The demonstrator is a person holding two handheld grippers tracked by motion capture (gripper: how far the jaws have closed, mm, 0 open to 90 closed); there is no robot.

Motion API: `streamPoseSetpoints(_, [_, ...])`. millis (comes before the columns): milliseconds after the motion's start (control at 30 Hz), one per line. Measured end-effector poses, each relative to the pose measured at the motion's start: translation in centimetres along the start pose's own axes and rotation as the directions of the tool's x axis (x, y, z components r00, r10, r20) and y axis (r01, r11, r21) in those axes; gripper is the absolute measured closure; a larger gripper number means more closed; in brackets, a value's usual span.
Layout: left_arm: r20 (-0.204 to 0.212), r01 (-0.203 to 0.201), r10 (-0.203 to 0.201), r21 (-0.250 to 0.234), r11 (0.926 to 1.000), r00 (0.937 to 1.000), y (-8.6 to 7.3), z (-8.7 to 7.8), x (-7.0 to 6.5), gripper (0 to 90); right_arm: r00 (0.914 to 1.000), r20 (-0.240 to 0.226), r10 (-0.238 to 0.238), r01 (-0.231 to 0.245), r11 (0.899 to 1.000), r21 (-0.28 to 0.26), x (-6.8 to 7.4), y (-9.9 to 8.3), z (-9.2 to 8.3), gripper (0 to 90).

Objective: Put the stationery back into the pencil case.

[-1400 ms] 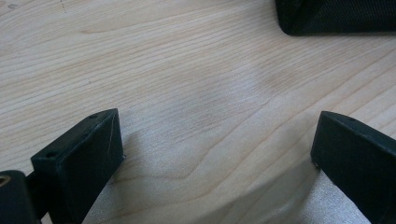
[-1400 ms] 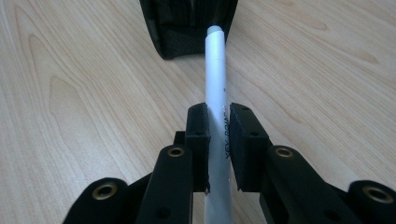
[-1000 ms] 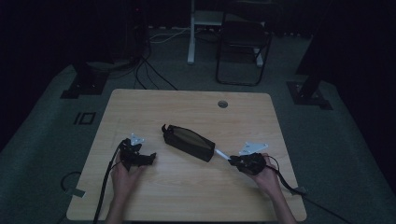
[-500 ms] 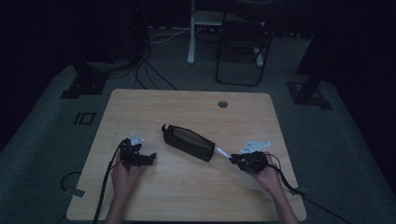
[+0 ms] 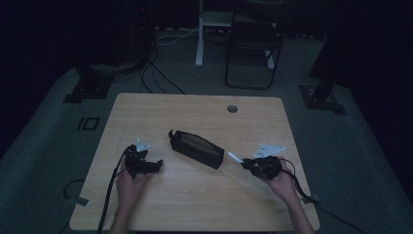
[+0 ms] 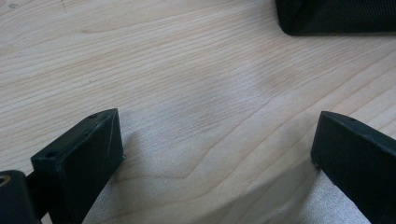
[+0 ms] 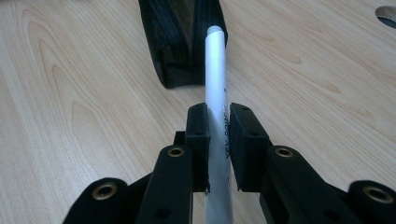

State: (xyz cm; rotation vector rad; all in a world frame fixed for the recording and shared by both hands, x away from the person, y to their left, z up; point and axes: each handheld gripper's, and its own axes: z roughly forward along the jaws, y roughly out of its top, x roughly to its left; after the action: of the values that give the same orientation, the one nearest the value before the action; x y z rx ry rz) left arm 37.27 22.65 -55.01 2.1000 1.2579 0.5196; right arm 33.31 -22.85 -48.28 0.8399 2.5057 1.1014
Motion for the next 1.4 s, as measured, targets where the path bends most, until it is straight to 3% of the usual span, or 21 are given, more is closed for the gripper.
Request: streamPoseSetpoints(1400, [0.0,0.0,0.0,0.0,1.0,1.0,0.0,0.0,0.0,2.5,0.9999,0.002,-0.014,0.014,0.999,-0.034,-0.3,1.7,-2.0,79.1])
